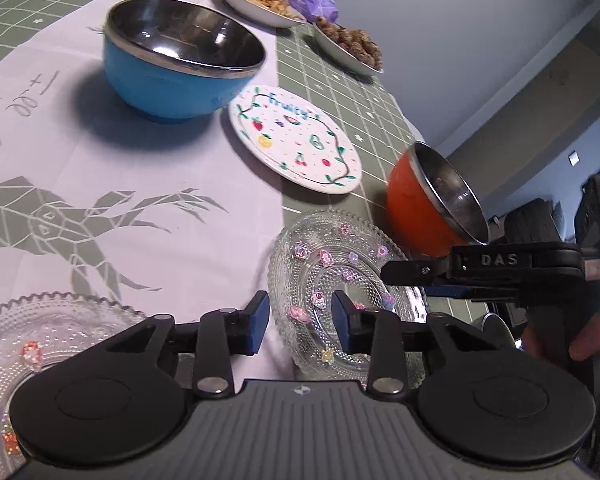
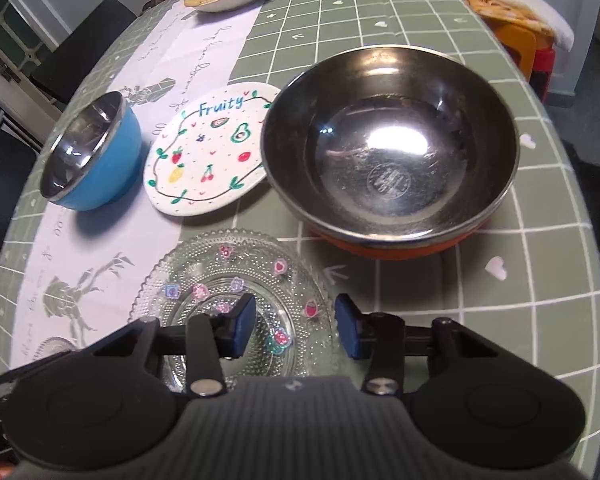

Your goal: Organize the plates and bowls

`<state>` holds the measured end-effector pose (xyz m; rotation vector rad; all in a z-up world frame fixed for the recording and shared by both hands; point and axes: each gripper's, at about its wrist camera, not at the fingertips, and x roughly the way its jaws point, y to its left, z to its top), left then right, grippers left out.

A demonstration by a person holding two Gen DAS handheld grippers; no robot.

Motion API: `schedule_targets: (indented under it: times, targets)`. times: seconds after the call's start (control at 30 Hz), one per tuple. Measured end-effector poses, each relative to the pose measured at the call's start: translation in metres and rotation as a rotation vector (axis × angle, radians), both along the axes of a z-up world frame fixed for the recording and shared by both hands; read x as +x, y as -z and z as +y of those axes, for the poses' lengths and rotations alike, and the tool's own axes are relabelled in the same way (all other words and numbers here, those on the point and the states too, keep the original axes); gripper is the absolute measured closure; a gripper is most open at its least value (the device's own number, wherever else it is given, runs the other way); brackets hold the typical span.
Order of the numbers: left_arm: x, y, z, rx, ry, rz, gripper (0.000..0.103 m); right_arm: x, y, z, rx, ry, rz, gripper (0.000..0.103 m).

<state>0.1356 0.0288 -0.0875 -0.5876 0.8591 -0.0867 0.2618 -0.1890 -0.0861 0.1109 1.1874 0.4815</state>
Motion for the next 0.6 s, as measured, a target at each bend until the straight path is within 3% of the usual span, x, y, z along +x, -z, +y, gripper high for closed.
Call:
schedule_targets:
  times: [0.2, 0.37, 0.6]
  targets:
    - [-0.001, -0.001, 0.012, -0.013, -0.029, 0.019, 0.062, -0.005, 0.0, 0.012, 0.004, -0.034, -0.001, 0.058]
    - [0.0, -0.005, 0.01, 0.031, -0.021, 0.042, 0.062, -0.008, -0.003, 0.018, -0.083, -0.043, -0.038, 0.058]
    - [0.001, -0.006, 0.007, 0.049, -0.027, 0.049, 0.062, -0.007, -0.001, 0.015, -0.076, -0.044, -0.035, 0.058]
